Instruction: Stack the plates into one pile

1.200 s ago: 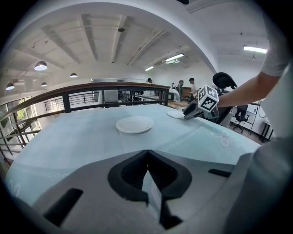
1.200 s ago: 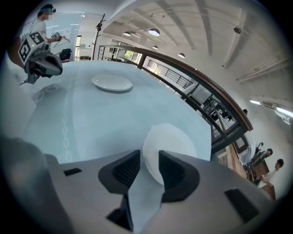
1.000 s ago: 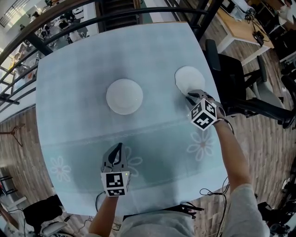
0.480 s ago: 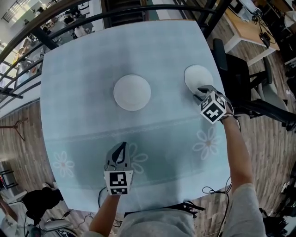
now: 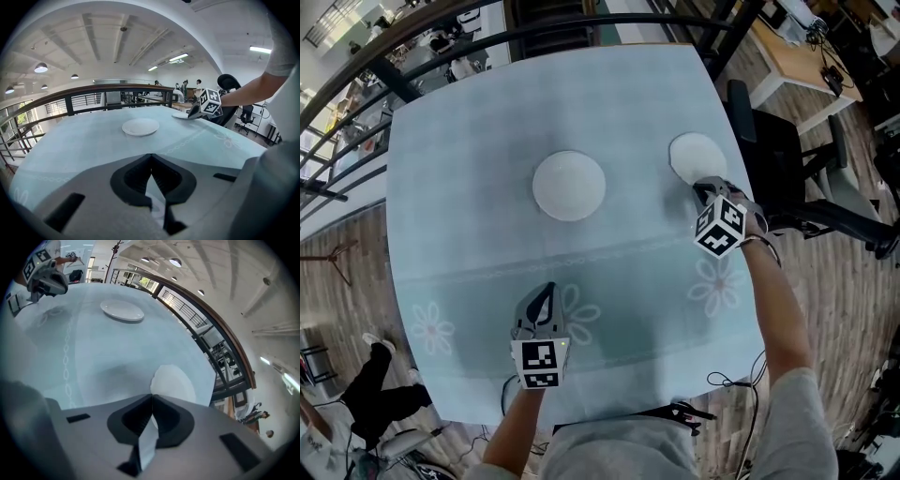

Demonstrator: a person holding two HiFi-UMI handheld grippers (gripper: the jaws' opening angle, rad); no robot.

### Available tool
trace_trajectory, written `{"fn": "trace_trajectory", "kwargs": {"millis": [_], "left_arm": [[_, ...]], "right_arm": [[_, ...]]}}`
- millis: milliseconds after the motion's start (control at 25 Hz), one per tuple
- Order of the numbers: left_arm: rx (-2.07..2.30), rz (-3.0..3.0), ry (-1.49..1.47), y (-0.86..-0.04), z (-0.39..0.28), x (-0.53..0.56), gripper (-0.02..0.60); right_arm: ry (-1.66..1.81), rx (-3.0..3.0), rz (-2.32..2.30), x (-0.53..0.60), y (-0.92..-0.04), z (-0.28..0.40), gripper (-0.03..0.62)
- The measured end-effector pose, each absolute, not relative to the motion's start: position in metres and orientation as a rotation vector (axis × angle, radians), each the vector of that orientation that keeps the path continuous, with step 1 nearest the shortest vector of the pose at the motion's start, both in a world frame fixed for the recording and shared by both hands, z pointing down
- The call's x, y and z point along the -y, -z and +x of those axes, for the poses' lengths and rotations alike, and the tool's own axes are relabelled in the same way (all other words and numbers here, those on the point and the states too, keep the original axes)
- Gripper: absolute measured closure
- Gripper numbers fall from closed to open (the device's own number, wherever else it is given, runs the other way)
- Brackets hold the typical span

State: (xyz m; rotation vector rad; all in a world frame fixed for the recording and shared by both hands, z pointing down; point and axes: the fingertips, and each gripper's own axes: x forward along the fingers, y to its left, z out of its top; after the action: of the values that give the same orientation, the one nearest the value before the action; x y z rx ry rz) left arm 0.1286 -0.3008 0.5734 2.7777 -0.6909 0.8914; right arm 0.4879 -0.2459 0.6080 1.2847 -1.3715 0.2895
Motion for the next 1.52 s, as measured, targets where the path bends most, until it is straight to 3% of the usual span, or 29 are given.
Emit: {"fn": "trace_trajectory", "kwargs": {"millis": [520, 960, 1520], "left_arm": [[0.717, 2.817, -0.79, -0.542, 0.107, 0.296, 0.563], [0.743, 2.861, -0.748, -0.509, 0.054, 0.286, 0.563], [0.907, 2.763, -0.815, -0.52, -0.024, 0.294, 0.563]], "right_arm": [[-0.128, 1.337, 1.369, 0.235, -0.538, 0.45, 0.568], [0.023, 1.357, 1.393, 0.255, -0.475, 0.377, 0.568], [0.115, 1.49, 1.29, 0.337, -0.519, 0.283, 0.568]]}}
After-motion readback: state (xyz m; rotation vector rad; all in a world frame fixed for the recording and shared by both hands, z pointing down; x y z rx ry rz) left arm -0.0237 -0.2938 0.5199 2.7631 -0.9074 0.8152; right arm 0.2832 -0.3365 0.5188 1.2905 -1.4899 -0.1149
